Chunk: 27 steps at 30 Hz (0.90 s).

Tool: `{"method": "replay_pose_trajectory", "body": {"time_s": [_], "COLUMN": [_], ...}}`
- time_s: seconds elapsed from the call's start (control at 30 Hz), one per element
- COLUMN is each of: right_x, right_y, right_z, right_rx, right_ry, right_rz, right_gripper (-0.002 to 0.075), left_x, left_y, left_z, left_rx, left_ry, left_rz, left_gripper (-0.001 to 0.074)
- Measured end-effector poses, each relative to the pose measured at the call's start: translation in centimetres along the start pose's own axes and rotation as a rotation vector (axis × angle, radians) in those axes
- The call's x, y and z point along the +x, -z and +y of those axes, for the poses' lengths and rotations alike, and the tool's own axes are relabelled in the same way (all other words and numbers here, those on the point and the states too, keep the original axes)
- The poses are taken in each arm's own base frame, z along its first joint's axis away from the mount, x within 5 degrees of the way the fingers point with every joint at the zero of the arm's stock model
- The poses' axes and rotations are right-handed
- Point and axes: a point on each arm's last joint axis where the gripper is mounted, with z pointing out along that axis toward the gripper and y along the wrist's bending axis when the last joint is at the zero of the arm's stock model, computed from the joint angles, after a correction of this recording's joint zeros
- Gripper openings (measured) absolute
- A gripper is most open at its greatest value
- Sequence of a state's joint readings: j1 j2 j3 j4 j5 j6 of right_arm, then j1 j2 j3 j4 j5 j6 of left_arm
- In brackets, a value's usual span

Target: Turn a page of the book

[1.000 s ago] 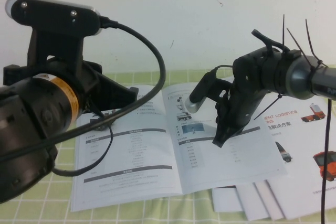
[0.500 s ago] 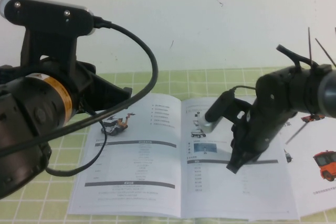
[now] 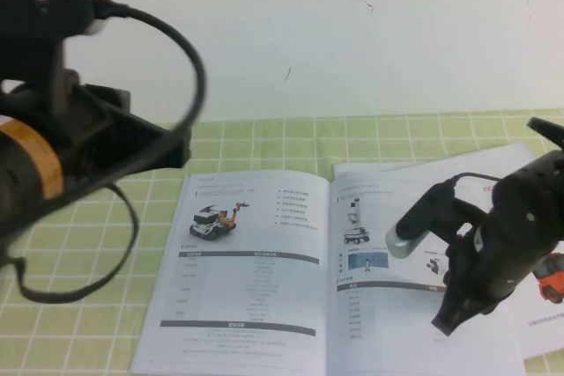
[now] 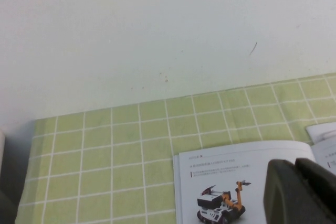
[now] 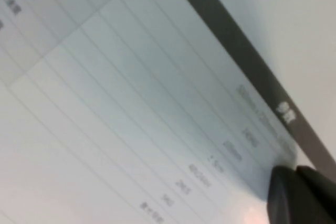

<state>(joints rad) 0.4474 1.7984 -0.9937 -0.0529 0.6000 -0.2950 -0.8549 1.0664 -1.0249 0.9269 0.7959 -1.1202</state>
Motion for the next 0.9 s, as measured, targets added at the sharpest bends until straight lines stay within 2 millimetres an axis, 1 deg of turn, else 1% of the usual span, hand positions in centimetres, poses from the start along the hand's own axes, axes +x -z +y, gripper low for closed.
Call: {"method": "replay_pose_trajectory", "body": {"time_s": [0.1,0.23,0.3,0.37,0.43,0.53,0.6,0.7,0.73,0.9], "right_x": [0.5,1.2,1.7,2.4,3.6,5.8,7.5,9.5,10.2,12.7], "right_y": [1.6,4.5,6.6,8.8,11.3,14.1,15.5,17.0,17.2,18.9], "right_z": [0.1,0.3,0.6,1.0,1.5,2.4,3.0,4.0,4.4,6.0], "right_rx": [0.015,0.039,0.042,0.048,0.056,0.062,0.06,0.044,0.032,0.0], "right_ry": [-0.016,-0.047,-0.075,-0.104,-0.128,-0.147,-0.154,-0.154,-0.149,-0.065], "right_rz": [-0.036,-0.136,-0.222,-0.327,-0.442,-0.576,-0.648,-0.731,-0.757,-0.893], "right_gripper": [-0.0001,-0.0001,-0.0001,-0.0001,-0.0001,-0.0001,-0.0001,-0.0001,-0.0001,-0.0001], "left_x": [-0.3,-0.5,-0.6,-0.2,0.7,2.5,3.6,5.4,5.9,8.7], "left_y": [0.8,1.5,2.0,2.3,2.7,3.6,4.6,5.9,6.6,8.1], "left_z": [0.6,1.1,1.4,1.9,2.6,4.0,5.2,6.8,7.6,9.9], "left_rx": [0.003,0.0,0.003,0.003,0.001,0.002,0.008,0.022,0.029,0.023], "left_ry": [0.011,-0.01,-0.022,-0.033,-0.039,-0.019,0.003,0.034,0.052,0.081], "left_rz": [-0.015,-0.03,-0.042,-0.044,-0.039,-0.039,-0.052,-0.065,-0.084,-0.08], "left_gripper": [-0.0004,-0.0004,-0.0004,-0.0004,-0.0004,-0.0004,-0.0004,-0.0004,-0.0004,-0.0004]}}
